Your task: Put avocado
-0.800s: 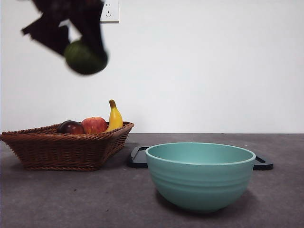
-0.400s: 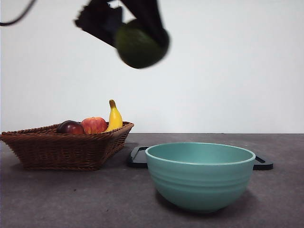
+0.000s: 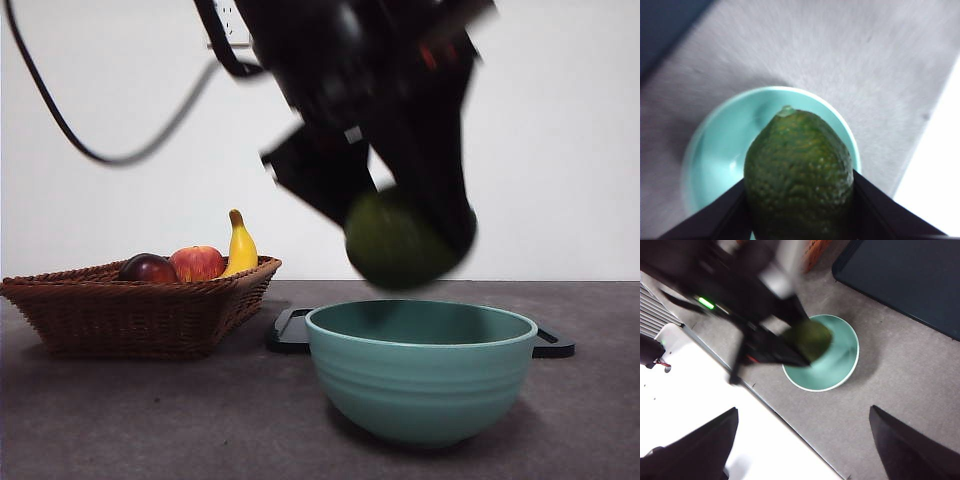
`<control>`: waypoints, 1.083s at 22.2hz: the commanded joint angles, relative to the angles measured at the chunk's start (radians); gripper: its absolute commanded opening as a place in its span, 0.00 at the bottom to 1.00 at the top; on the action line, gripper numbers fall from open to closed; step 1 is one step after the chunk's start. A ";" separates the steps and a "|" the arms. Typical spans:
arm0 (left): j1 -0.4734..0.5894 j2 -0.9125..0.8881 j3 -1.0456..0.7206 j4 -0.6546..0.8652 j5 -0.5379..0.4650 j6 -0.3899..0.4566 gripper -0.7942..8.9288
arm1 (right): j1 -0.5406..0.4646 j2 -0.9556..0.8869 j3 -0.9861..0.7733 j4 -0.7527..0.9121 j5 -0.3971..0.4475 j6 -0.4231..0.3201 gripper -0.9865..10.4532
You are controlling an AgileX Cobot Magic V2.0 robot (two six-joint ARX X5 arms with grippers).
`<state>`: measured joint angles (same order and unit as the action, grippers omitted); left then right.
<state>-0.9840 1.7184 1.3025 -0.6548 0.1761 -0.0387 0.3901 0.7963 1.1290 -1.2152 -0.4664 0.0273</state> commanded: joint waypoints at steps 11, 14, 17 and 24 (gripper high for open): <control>-0.027 0.162 0.021 0.077 -0.084 0.028 0.40 | 0.005 0.006 0.019 0.009 0.003 0.003 0.45; -0.027 0.162 0.021 0.074 -0.084 0.027 0.40 | 0.005 0.006 0.019 0.009 0.003 0.003 0.45; -0.033 0.161 0.021 0.074 -0.084 0.027 0.40 | 0.005 0.006 0.019 0.008 0.003 0.003 0.45; -0.022 0.079 0.092 0.019 -0.098 0.027 0.40 | 0.005 0.006 0.019 0.008 0.003 0.003 0.45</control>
<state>-1.0008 1.8050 1.3647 -0.6453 0.0792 -0.0216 0.3901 0.7963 1.1290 -1.2156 -0.4660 0.0273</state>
